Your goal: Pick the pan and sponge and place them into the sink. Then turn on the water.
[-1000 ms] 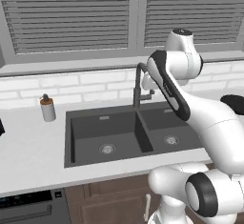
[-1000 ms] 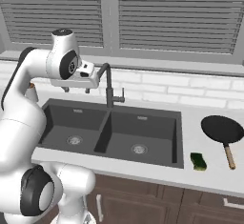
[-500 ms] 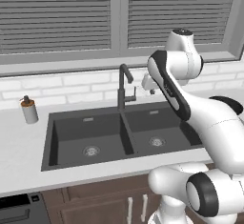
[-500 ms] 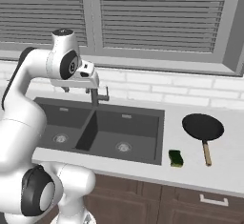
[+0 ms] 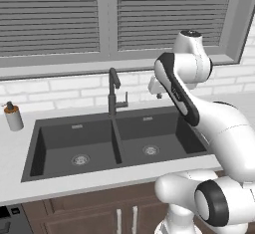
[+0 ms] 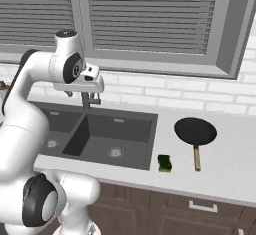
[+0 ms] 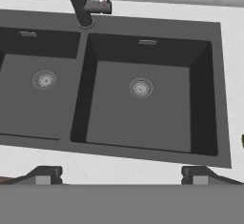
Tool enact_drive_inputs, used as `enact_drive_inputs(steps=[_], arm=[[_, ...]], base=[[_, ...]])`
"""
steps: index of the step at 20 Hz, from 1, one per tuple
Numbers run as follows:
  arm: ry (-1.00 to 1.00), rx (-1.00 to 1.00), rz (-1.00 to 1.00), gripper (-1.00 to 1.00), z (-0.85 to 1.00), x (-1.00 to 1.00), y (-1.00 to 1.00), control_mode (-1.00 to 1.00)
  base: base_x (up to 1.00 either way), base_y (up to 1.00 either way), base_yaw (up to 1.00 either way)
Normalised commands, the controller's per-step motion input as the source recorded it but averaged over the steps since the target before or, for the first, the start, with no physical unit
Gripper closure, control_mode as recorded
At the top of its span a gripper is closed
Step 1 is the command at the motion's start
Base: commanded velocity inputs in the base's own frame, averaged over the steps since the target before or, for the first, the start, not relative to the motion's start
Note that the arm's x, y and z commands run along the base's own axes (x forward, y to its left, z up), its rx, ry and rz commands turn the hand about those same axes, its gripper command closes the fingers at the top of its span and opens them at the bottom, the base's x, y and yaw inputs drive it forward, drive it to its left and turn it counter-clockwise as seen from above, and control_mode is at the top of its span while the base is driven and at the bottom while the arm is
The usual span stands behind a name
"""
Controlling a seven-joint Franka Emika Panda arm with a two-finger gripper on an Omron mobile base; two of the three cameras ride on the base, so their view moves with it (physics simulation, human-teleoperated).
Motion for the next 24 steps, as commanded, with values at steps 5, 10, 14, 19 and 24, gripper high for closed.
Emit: enact_drive_inputs(steps=[5, 10, 14, 19, 24], arm=[[-0.02, 0.03, 0.00, -1.00, 0.00, 0.00, -0.25, -1.00], [0.00, 0.07, 0.00, -1.00, 0.00, 0.02, -0.36, -1.00], [0.00, 0.10, 0.00, -1.00, 0.00, 0.01, -0.54, -1.00], [0.00, 0.09, 0.00, -1.00, -0.01, 0.00, -0.58, -1.00], [0.00, 0.05, 0.00, -1.00, -0.05, 0.00, -0.49, -1.00]], base=[[0.00, 0.00, 0.00], [0.00, 0.00, 0.00], [0.00, 0.00, 0.00], [0.00, 0.00, 0.00], [0.00, 0.00, 0.00]])
